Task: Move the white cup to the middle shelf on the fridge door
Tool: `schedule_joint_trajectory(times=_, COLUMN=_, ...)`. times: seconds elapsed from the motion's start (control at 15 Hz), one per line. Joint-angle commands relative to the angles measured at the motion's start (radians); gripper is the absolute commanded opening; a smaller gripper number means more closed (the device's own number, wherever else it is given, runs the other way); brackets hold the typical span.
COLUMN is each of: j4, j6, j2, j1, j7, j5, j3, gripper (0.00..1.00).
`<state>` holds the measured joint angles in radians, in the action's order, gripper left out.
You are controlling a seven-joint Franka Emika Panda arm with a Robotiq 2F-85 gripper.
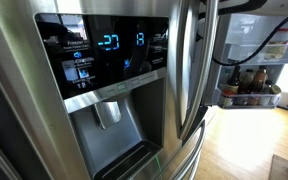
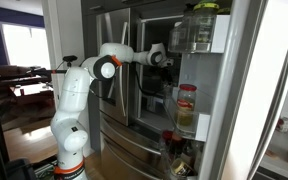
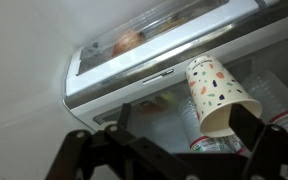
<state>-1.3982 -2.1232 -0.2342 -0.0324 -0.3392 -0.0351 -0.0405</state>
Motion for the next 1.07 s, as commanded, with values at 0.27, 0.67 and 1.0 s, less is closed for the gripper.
schedule_joint_trajectory(times=0.27, j4=-0.074, j6=-0.21, j2=-0.022, j1=-0.014, j7=0.113, j5=0.013, j3=0.004, gripper=1.0)
schedule_joint_trajectory(times=0.67, j4=-0.089, j6=-0.333, j2=-0.055, j1=0.001, j7=0.039, j5=0.022, j3=-0.019, gripper=1.0)
schedule_joint_trajectory(times=1.0, j4=-0.103, j6=-0.393, j2=-0.067, j1=-0.008, j7=0.06, j5=0.073, j3=-0.006, gripper=1.0)
